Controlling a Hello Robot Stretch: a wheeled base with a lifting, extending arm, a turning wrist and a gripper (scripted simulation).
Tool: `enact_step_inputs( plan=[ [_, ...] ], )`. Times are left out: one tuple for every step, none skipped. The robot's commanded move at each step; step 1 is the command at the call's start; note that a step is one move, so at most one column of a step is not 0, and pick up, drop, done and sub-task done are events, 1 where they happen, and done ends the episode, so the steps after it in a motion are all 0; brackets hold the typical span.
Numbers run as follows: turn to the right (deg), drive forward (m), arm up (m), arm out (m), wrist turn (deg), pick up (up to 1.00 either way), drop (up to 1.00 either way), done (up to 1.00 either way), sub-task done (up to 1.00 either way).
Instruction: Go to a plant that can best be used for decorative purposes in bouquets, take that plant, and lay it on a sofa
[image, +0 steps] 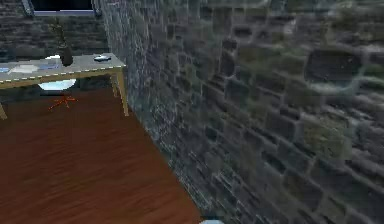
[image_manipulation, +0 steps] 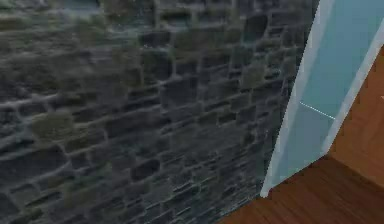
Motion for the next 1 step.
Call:
enact_step_inputs(
  plan=[
    [-45.0,0.00,0.00,0.00,0.0,0.00,0.00,0.00,0.00]
  ],
)
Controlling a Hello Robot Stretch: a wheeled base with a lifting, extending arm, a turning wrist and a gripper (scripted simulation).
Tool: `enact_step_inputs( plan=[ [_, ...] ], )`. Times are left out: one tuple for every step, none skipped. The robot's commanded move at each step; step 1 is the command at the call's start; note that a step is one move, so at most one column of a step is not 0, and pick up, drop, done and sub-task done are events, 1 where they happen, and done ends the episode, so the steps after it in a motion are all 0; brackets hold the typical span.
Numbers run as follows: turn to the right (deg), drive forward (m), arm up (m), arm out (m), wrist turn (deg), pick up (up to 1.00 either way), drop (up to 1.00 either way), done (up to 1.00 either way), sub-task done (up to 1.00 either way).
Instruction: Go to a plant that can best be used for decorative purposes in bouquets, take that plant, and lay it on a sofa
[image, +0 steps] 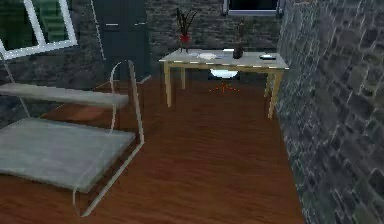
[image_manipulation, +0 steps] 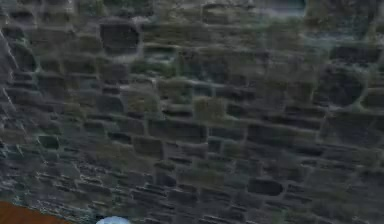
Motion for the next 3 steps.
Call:
enact_step_inputs(
  plan=[
    [-45.0,0.00,0.00,0.00,0.0,0.00,0.00,0.00,0.00],
    [-30.0,0.00,0.00,0.00,0.0,0.00,0.00,0.00,0.00],
    [0.0,0.05,0.00,0.00,0.0,0.00,0.00,0.00,0.00]
  ],
)
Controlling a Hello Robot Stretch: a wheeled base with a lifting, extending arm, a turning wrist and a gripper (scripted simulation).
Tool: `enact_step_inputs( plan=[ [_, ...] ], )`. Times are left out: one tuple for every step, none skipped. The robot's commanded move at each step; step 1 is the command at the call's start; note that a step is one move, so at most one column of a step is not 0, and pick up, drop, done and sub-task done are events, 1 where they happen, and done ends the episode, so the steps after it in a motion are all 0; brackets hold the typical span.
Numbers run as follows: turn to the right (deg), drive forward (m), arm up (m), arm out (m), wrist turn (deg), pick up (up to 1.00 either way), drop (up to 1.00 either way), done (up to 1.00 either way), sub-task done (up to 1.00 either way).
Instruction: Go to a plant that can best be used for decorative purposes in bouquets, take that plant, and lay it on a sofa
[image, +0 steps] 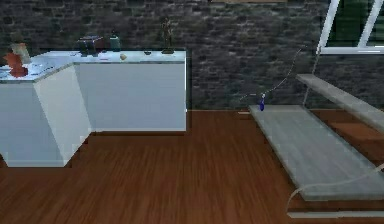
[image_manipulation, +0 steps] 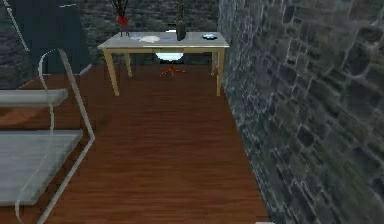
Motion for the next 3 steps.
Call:
enact_step_inputs(
  plan=[
    [-45.0,0.00,0.00,0.00,0.0,0.00,0.00,0.00,0.00],
    [-39.0,0.00,0.00,0.00,0.0,0.00,0.00,0.00,0.00],
    [0.0,1.00,0.00,0.00,0.0,0.00,0.00,0.00,0.00]
  ],
)
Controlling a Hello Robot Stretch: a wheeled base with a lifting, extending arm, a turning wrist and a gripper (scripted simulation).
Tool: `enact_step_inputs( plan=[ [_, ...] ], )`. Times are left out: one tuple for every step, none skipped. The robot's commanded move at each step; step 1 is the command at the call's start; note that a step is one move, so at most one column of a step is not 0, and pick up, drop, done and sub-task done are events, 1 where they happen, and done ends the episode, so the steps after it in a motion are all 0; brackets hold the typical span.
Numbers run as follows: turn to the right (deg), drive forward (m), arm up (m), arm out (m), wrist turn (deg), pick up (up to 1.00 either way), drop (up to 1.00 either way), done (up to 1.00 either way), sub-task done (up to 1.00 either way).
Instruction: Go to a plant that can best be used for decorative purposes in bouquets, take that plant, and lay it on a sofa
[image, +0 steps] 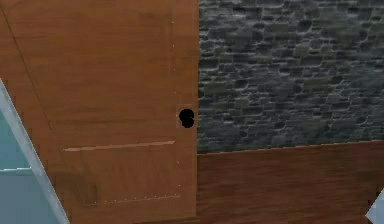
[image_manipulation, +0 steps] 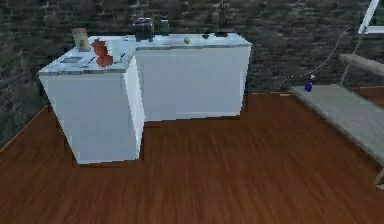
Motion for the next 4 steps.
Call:
enact_step_inputs(
  plan=[
    [-9.0,0.00,0.00,0.00,0.0,0.00,0.00,0.00,0.00],
    [0.0,0.35,0.00,0.00,0.0,0.00,0.00,0.00,0.00],
    [-45.0,0.00,0.00,0.00,0.0,0.00,0.00,0.00,0.00],
    [-39.0,0.00,0.00,0.00,0.0,0.00,0.00,0.00,0.00]
  ],
)
